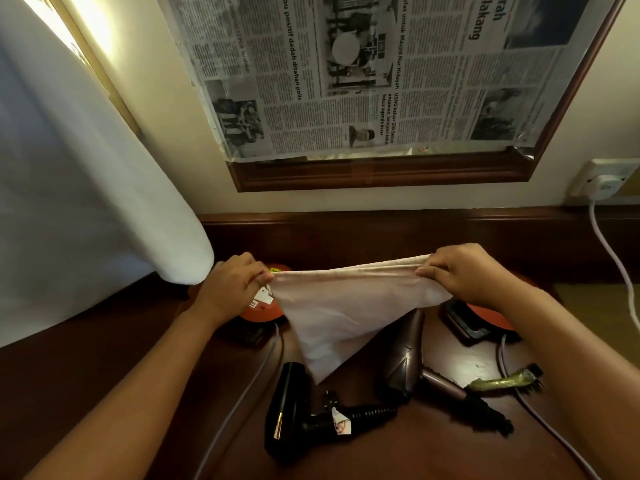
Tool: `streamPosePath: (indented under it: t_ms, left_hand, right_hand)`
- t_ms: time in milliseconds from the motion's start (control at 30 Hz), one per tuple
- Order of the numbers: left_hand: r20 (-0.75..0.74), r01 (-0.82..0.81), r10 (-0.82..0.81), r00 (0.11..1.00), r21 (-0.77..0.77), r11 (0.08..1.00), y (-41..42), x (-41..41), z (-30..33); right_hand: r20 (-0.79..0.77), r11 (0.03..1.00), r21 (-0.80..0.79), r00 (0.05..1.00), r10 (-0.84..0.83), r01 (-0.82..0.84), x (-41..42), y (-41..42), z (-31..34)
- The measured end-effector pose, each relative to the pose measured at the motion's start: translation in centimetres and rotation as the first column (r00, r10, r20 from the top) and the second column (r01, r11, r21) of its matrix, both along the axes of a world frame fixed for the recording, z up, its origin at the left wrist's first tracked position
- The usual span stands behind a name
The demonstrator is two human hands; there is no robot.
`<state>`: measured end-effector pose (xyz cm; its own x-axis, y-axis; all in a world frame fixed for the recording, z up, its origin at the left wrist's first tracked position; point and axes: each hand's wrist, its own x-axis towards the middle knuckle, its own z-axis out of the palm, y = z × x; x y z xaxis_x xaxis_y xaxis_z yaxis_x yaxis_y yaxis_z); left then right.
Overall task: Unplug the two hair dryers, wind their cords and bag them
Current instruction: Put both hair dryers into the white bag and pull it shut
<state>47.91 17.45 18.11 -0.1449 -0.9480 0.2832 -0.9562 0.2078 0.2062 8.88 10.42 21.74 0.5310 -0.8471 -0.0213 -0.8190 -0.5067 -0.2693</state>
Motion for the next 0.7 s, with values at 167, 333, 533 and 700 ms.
streamPosePath:
  t_ms: [167, 333, 533, 700]
  left_hand:
    - [-0.363, -0.145, 0.178, 0.915, 0.117, 0.983, 2.3, -2.8, -0.6]
    - [-0.861, -0.278, 0.447, 0.244, 0.379, 0.882, 2.4, -5.4, -1.2]
    - [-0.855, -0.099, 0.454, 0.248, 0.444, 0.89, 1.9, -6.6, -2.6]
    - [-0.721, -0.071, 0.377, 0.582, 0.416, 0.906, 3.1, -4.7, -2.2]
  right_hand:
    - [0.275, 0.989, 0.053, 0.95, -0.148, 0.138, 0.6, 1.2, -0.9]
    - [0.611, 0.913, 0.072, 0.705, -0.359, 0.403, 2.1, 2.8, -1.6]
    - [0.547, 0.892, 0.05, 0.735, -0.401, 0.449, 3.8, 3.3, -2.5]
    - [0.467, 0.872, 0.067, 0.757, -0.457, 0.486, 3.9, 4.2, -2.4]
